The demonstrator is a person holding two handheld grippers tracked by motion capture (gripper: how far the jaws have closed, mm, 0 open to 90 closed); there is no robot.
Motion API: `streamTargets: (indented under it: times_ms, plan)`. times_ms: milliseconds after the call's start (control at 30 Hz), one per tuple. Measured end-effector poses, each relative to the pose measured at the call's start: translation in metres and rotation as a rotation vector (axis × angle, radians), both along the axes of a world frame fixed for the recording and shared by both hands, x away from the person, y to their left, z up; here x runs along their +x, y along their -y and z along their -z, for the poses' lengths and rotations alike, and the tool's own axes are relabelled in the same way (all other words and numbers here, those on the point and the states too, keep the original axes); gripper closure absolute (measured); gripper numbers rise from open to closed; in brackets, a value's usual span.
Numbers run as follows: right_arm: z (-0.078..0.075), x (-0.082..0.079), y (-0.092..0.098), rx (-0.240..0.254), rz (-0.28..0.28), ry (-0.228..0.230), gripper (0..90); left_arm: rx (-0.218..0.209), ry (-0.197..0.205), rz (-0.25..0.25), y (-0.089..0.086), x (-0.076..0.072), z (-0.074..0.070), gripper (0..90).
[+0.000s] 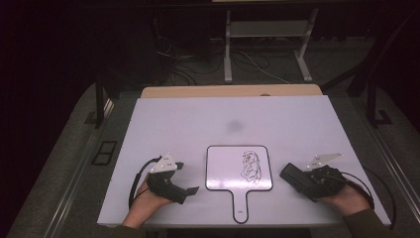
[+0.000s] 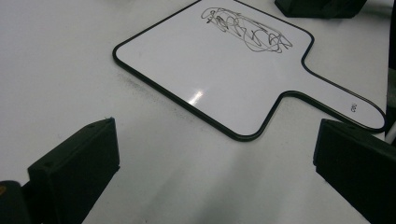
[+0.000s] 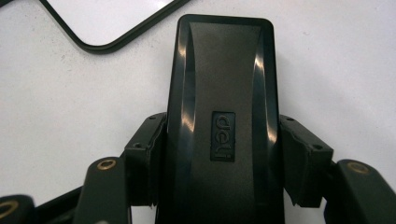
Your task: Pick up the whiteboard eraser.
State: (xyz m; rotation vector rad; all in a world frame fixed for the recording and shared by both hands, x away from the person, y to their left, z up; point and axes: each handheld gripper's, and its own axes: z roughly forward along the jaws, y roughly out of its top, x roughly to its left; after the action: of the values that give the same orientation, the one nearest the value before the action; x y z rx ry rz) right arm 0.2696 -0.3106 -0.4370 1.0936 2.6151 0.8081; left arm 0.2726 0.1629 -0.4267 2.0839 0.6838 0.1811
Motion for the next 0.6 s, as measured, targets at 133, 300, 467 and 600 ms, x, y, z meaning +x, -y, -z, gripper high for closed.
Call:
streamTargets:
  times_ms: [133, 300, 467, 600]
  plan:
    - [-0.0017, 0.0040, 0.0005, -0.007, -0.013, -0.020, 37.8, 0.000, -0.001, 0.002, 0.0002, -0.0001, 0.0002, 0.0]
    - [-0.0026, 0.0058, 0.0008, -0.005, -0.016, -0.033, 38.1, 0.001, 0.000, 0.007, 0.0003, 0.0001, 0.0003, 0.0]
    - [-0.0029, 0.0065, 0.0014, -0.001, -0.021, -0.039, 38.3, -0.003, -0.004, 0.005, 0.0008, -0.0002, 0.0007, 0.0]
    - [-0.0032, 0.0069, 0.0017, -0.001, -0.024, -0.041, 38.3, -0.002, -0.006, 0.008, 0.0010, -0.0001, 0.0010, 0.0]
